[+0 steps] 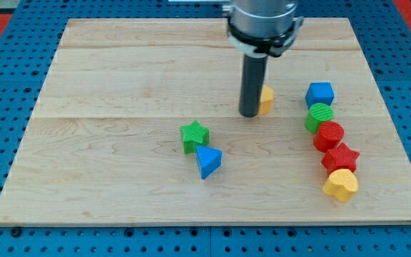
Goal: Separate the blue triangle and green star
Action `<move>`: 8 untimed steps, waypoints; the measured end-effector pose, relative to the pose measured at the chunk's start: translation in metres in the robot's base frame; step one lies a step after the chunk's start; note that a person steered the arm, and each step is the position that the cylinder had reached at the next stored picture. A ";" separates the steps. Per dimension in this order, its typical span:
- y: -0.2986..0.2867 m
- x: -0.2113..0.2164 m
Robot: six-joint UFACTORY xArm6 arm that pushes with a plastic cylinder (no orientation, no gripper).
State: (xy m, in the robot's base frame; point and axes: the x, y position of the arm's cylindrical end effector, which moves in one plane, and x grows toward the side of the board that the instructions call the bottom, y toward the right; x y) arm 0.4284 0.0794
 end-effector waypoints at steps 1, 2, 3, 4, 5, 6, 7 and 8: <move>0.029 -0.044; 0.027 -0.066; 0.051 -0.065; 0.064 -0.075; 0.045 -0.074; -0.007 -0.020; 0.003 0.077; -0.047 0.105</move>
State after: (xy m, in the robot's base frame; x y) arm 0.5334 0.0319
